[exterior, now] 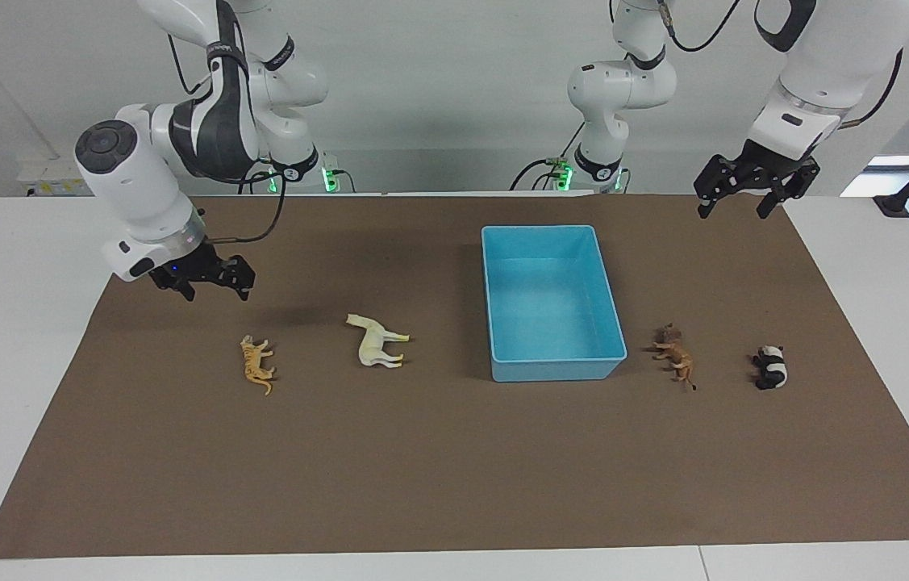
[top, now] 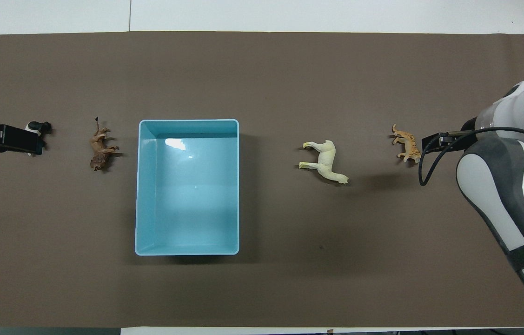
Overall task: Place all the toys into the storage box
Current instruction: 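Reach the right gripper to the tan tiger toy and grasp it, then lift the tiger with the right gripper while the left gripper reaches the horse, then grasp the brown horse toy with the left gripper and lift it, then lower the brown horse into the blue box and open the left gripper, then place the tiger in the box while the left gripper grasps the panda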
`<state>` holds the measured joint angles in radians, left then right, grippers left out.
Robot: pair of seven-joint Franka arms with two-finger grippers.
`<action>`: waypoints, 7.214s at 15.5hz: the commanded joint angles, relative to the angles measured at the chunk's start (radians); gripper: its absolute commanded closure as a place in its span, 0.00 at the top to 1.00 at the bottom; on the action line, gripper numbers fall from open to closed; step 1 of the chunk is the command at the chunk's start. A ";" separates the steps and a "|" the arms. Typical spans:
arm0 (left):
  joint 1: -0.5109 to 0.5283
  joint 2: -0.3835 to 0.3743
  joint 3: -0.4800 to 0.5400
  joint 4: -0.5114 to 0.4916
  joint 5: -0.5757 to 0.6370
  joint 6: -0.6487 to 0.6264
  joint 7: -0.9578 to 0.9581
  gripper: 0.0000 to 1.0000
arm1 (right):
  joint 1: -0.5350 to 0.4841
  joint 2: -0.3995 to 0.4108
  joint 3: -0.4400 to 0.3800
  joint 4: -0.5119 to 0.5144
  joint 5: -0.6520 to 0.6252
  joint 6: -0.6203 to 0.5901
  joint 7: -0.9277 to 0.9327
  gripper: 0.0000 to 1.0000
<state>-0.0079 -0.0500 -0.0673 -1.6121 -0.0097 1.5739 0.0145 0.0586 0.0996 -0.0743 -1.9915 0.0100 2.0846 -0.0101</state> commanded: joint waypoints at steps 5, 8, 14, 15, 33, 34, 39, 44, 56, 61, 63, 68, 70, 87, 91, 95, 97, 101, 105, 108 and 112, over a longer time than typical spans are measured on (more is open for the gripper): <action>0.008 -0.027 -0.002 -0.028 -0.003 -0.003 0.005 1.00 | 0.004 0.084 0.002 -0.033 0.015 0.163 -0.139 1.00; 0.008 -0.027 -0.002 -0.028 -0.001 -0.003 0.005 1.00 | 0.027 0.110 0.002 -0.036 0.015 0.181 -0.191 1.00; 0.008 -0.027 -0.002 -0.028 -0.003 -0.003 0.005 1.00 | 0.011 0.155 0.002 -0.085 0.015 0.269 -0.332 1.00; 0.008 -0.028 -0.002 -0.028 -0.001 -0.003 0.005 1.00 | 0.004 0.158 0.002 -0.085 0.015 0.269 -0.338 1.00; 0.008 -0.028 -0.002 -0.028 -0.001 0.000 0.004 1.00 | 0.000 0.192 0.002 -0.127 0.054 0.345 -0.332 0.00; 0.008 -0.027 -0.002 -0.026 -0.003 0.009 0.002 1.00 | 0.001 0.192 0.002 -0.125 0.054 0.347 -0.334 0.00; 0.003 -0.028 -0.002 -0.026 -0.001 -0.011 0.001 1.00 | 0.007 0.187 0.002 -0.069 0.054 0.283 -0.314 0.00; 0.011 -0.039 -0.002 -0.063 -0.001 0.029 -0.002 1.00 | 0.012 0.143 -0.001 0.121 0.050 0.057 -0.280 0.00; 0.076 0.209 -0.002 -0.336 -0.001 0.765 0.053 1.00 | 0.018 0.046 0.010 0.405 0.038 -0.317 -0.219 0.00; 0.072 0.283 -0.002 -0.422 -0.001 0.926 -0.126 1.00 | 0.066 0.003 0.013 0.464 0.027 -0.397 -0.136 0.00; 0.057 0.300 -0.002 -0.451 -0.001 0.930 -0.151 1.00 | 0.064 -0.014 0.011 0.465 0.025 -0.429 -0.126 0.00; 0.056 0.315 -0.002 -0.536 -0.001 1.029 -0.244 0.95 | 0.053 -0.051 0.001 0.474 0.025 -0.480 -0.097 0.00; 0.043 0.317 -0.002 -0.531 -0.001 1.017 -0.255 0.22 | 0.050 -0.061 0.002 0.473 0.025 -0.495 -0.097 0.00; -0.230 0.088 -0.042 -0.446 -0.012 0.581 -0.518 0.11 | 0.050 -0.077 0.005 0.438 0.022 -0.483 -0.090 0.00; -0.244 0.087 -0.042 -0.444 -0.012 0.577 -0.513 1.00 | 0.050 -0.078 0.005 0.435 0.022 -0.485 -0.088 0.00; -0.209 0.091 -0.022 -0.355 0.002 0.506 -0.402 1.00 | 0.070 -0.080 0.014 0.436 0.022 -0.480 -0.024 0.00; -0.094 0.105 -0.011 -0.345 0.004 0.556 -0.102 1.00 | 0.180 -0.078 0.022 0.439 0.021 -0.478 0.141 0.00; 0.089 0.174 -0.008 -0.300 0.008 0.655 0.269 1.00 | 0.433 -0.061 0.024 0.444 -0.041 -0.440 0.502 0.00; 0.219 0.282 -0.009 -0.235 0.043 0.730 0.453 1.00 | 0.693 0.095 0.024 0.515 -0.044 -0.352 0.871 0.00; 0.256 0.352 -0.008 -0.238 0.046 0.822 0.502 1.00 | 0.783 0.202 0.024 0.550 -0.036 -0.230 0.987 0.00; 0.290 0.436 -0.008 -0.227 0.051 0.942 0.535 1.00 | 0.842 0.360 0.022 0.580 -0.036 -0.086 1.030 0.00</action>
<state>0.2597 0.3478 -0.0634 -1.8700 0.0183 2.4777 0.5333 0.8810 0.3527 -0.0417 -1.4845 -0.0207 1.9645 0.9837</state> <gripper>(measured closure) 0.000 0.414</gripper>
